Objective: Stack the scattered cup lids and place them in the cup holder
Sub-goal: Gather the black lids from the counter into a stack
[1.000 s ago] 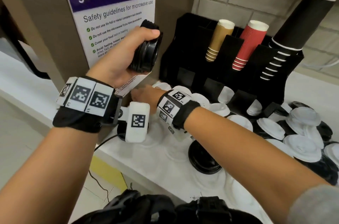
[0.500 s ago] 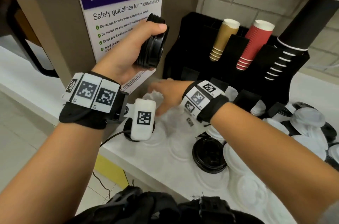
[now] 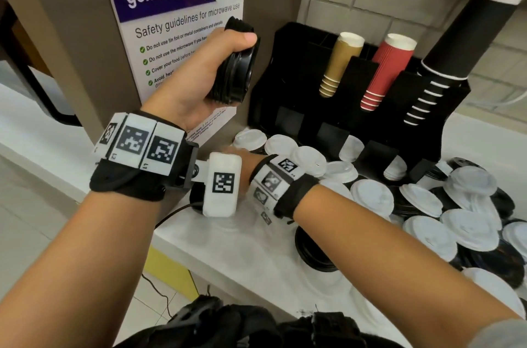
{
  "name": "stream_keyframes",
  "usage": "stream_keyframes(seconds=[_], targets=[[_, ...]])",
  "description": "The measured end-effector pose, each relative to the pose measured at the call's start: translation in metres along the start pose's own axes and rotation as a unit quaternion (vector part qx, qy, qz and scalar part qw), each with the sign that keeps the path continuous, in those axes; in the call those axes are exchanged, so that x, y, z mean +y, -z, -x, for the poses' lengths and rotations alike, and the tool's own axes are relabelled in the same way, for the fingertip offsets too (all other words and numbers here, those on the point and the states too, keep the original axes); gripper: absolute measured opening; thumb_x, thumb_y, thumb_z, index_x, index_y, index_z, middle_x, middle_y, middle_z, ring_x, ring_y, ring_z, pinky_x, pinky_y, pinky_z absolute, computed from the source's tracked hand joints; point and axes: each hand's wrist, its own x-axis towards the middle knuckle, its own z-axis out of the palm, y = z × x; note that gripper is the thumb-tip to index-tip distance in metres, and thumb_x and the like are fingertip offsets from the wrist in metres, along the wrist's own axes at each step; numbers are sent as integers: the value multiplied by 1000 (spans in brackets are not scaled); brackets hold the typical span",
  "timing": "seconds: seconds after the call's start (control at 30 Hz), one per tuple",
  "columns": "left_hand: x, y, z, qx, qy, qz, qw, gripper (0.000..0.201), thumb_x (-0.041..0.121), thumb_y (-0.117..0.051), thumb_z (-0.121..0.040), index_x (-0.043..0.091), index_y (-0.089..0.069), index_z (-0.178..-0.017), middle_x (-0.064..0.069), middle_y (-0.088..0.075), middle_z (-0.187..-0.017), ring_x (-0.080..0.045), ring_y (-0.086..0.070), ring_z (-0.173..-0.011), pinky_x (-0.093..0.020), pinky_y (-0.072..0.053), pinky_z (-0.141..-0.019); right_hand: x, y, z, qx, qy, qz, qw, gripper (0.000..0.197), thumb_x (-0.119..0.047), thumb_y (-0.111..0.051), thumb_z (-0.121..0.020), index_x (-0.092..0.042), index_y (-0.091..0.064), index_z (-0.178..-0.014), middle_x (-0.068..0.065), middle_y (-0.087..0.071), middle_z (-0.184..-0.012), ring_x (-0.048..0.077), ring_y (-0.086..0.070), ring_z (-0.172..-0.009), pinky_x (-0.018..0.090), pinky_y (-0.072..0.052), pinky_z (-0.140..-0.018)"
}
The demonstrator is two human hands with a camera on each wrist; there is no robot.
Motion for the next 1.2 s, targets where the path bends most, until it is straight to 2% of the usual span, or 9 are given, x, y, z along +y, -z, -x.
stream_keyframes(seconds=[0.07,0.2,0.33,0.47,0.6,0.73,0.83,0.97,1.2], targets=[[0,-1,-1,-3,-2,23,1000,41,39,-59,-76,16,-46,-107,5,-56,-78,-10,-57,-70,-23,-49,-60,7,17,15,38,20,-36,998,39,-36,-76,-74,-16,-49,-93,0,-49,-99,23,-53,-102,34,-45,-86],[-15,-5,3,-4,6,96,995,32,31,-58,-76,14,-49,-101,-1,-54,-74,-16,-56,-70,-25,-51,-64,53,42,52,167,-70,-142,973,58,-40,-80,-62,-22,-53,-110,3,-47,-109,22,-47,-104,35,-47,-84],[-50,-15,9,-10,25,160,987,9,25,-60,-83,17,-62,-85,3,-67,-68,-10,-64,-64,-22,-53,-58,84,35,86,315,-104,-350,876,66,-29,-78,-69,-29,-46,-127,0,-51,-106,12,-53,-91,21,-44,-77],[-81,-21,9,-8,51,220,974,14,27,-62,-81,20,-73,-86,4,-72,-77,-8,-69,-70,-22,-54,-60,90,4,92,379,-121,-483,780,44,-20,-68,-77,-38,-57,-115,-4,-56,-89,8,-56,-79,22,-48,-80],[-111,-30,0,33,116,201,972,32,34,-69,-78,15,-56,-100,-3,-59,-83,-13,-63,-72,-29,-52,-66,92,-19,79,307,-208,-346,862,49,-15,-74,-76,-21,-58,-121,5,-48,-107,13,-52,-88,2,-38,-67],[-126,-24,-10,80,120,175,974,33,29,-59,-91,12,-49,-118,-5,-61,-91,-14,-66,-76,-29,-53,-65,93,-18,83,295,-243,-290,878,47,-17,-69,-81,-19,-54,-126,5,-40,-118,19,-48,-107,16,-36,-79],[-126,-14,-15,96,119,169,974,31,29,-59,-92,13,-49,-116,-1,-59,-86,-8,-65,-66,-25,-52,-57,91,-6,90,294,-225,-252,894,38,-19,-65,-84,-20,-58,-122,3,-46,-117,18,-48,-110,21,-35,-85],[-120,-6,-21,87,100,150,980,25,30,-59,-92,15,-50,-110,4,-59,-79,-7,-61,-64,-24,-49,-59,70,13,92,186,-114,-205,954,29,-24,-74,-78,-22,-67,-106,-10,-53,-99,7,-53,-96,7,-38,-70],[-107,0,-23,95,78,148,981,42,40,-65,-71,18,-54,-105,3,-58,-81,-11,-57,-71,-27,-47,-61,29,5,65,-82,-50,-58,994,81,-40,-87,-62,-33,-47,-132,-1,-41,-117,21,-37,-115,40,-43,-97]])
